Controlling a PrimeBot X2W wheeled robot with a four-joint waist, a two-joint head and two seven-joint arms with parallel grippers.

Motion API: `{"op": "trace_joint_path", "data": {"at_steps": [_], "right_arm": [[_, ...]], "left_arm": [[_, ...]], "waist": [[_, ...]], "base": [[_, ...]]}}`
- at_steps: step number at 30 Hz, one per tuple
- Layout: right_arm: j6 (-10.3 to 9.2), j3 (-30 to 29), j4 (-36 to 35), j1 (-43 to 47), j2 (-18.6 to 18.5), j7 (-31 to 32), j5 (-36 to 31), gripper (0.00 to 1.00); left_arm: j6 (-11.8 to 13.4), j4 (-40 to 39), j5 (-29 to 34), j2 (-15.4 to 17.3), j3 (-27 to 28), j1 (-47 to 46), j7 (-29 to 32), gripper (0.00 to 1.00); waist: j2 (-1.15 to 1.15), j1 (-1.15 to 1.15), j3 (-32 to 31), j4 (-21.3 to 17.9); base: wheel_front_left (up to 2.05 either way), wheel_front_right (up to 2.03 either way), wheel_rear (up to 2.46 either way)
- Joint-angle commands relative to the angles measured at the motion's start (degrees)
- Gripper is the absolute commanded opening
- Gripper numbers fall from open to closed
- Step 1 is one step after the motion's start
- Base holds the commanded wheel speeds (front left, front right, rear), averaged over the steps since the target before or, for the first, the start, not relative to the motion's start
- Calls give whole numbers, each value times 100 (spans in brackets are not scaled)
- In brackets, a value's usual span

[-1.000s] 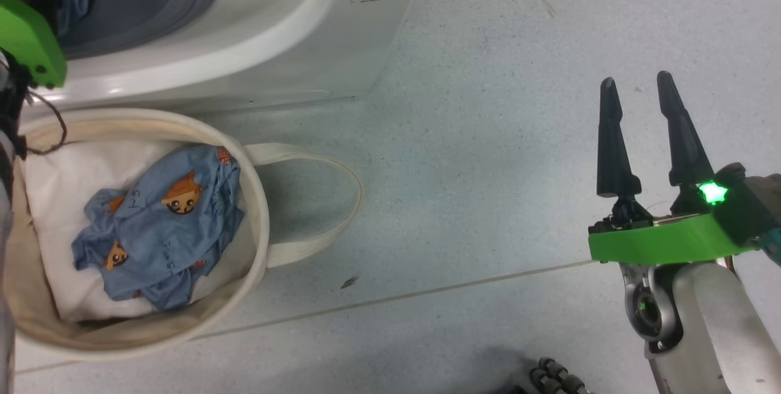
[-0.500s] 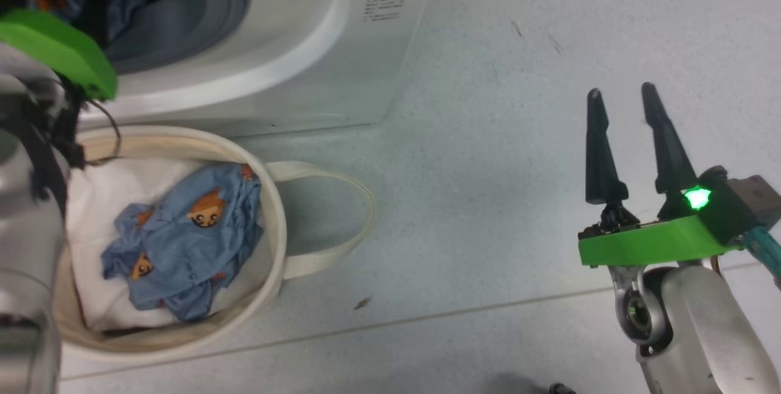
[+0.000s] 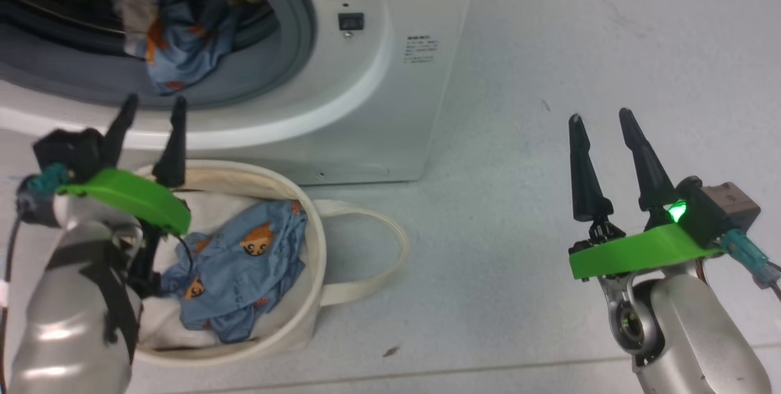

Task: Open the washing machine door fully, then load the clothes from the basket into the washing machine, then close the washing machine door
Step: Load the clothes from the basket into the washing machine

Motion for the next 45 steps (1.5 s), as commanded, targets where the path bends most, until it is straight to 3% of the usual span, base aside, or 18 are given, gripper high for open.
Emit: {"op": "trace_joint_path", "data": {"at_steps": [1,21,45], "right_arm": [[2,111,-134,-2,-52,-71,40,100],[2,312,262,407,-272,-71,267,100],[2,405,342,448,-336,-71,338,100]], "left_arm": [[-31,-260,-16,189,117,-8,-50,100],[-32,-1581,237,16,768,1799,-51,100],[-33,-1674,299,-71,931,1969,-51,100]], "waist": [[0,1,-226,175],[0,1,-1295,551],[0,1,-1379,504]], "base": [[0,0,0],[0,0,0],[0,0,0]]}}
